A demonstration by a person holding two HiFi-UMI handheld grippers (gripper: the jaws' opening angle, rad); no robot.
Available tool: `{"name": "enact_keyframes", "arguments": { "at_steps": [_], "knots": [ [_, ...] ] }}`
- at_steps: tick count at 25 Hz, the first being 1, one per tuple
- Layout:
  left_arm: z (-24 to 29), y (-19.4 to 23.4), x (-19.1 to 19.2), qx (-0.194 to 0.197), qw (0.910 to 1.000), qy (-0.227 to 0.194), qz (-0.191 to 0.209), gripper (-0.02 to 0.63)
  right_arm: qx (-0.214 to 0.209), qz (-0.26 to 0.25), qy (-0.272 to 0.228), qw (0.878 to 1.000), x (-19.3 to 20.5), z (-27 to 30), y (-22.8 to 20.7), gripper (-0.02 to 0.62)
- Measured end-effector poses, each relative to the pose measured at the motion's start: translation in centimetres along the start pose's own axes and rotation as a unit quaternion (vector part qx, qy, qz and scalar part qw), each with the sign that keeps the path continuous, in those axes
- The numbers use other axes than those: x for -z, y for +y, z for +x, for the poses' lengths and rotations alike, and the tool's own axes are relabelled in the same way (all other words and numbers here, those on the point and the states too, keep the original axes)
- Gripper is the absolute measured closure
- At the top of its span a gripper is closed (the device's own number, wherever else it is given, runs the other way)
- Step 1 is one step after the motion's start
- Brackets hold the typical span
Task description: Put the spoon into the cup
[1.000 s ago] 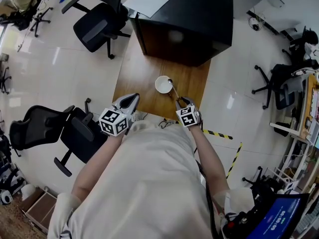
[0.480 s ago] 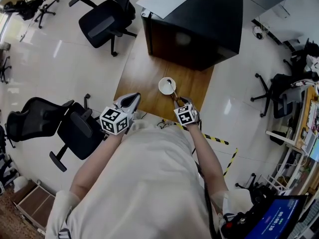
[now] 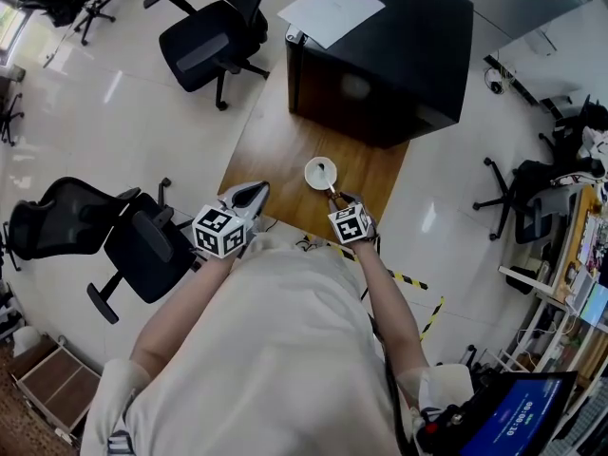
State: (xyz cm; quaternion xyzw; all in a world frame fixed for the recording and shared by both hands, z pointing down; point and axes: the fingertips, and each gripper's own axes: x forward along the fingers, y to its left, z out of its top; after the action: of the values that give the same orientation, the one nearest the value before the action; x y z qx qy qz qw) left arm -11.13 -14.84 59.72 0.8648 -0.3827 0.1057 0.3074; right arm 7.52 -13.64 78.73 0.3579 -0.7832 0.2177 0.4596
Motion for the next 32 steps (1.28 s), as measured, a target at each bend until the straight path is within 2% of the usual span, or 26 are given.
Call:
{"name": "enact_keyframes", "arguments": {
  "at_steps": [15,25,32],
  "knots": [
    [-0.3,0.7,-0.3,-0.006,0.9999,-0.01,-0.003,0.606,-0.014,0.002,0.023,1.0,-0.5,1.1,-0.2,0.469],
    [-0.3,0.7,-0.1,-0.004,1.0,-0.008,-0.003,0.606,-0.019,-0.016,0.031,0.999,-0.9,1.8,-0.1,0.469],
    [-0.4,0.8,-0.1,-0.007,0.9999,-0.008,-0.003,0.606,-0.023,0.0,0.031,0.999,-0.8,2.4,-0.1,0.469]
  ]
}}
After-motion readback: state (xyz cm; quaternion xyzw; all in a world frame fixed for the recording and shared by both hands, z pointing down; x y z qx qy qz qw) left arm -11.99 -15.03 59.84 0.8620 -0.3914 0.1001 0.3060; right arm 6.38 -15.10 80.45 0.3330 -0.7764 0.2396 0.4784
